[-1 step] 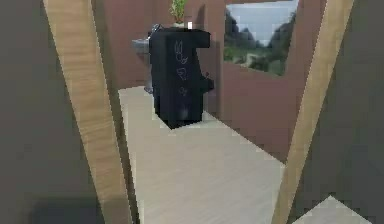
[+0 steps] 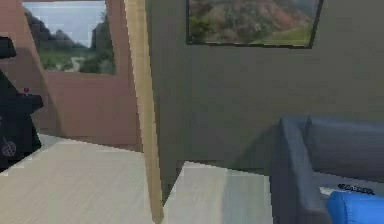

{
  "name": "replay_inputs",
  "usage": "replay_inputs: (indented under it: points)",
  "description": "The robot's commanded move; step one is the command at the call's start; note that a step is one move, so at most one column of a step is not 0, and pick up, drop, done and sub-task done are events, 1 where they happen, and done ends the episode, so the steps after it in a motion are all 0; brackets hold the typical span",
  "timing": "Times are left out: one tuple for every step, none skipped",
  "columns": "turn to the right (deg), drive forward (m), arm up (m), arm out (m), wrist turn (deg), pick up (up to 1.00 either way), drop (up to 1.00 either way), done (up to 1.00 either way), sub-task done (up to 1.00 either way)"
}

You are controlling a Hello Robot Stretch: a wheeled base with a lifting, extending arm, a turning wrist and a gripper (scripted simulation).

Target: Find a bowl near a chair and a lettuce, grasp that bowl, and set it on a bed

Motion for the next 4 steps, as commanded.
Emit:
replay_inputs:
  points:
    - [45.0, 0.00, 0.00, 0.00, 0.0, 0.00, 0.00, 0.00, 0.00]
    - [15.0, 0.00, 0.00, 0.00, 0.0, 0.00, 0.00, 0.00, 0.00]
    - [0.0, 0.20, 0.00, 0.00, 0.0, 0.00, 0.00, 0.00, 0.00]
    - [-45.0, 0.00, 0.00, 0.00, 0.0, 0.00, 0.00, 0.00, 0.00]
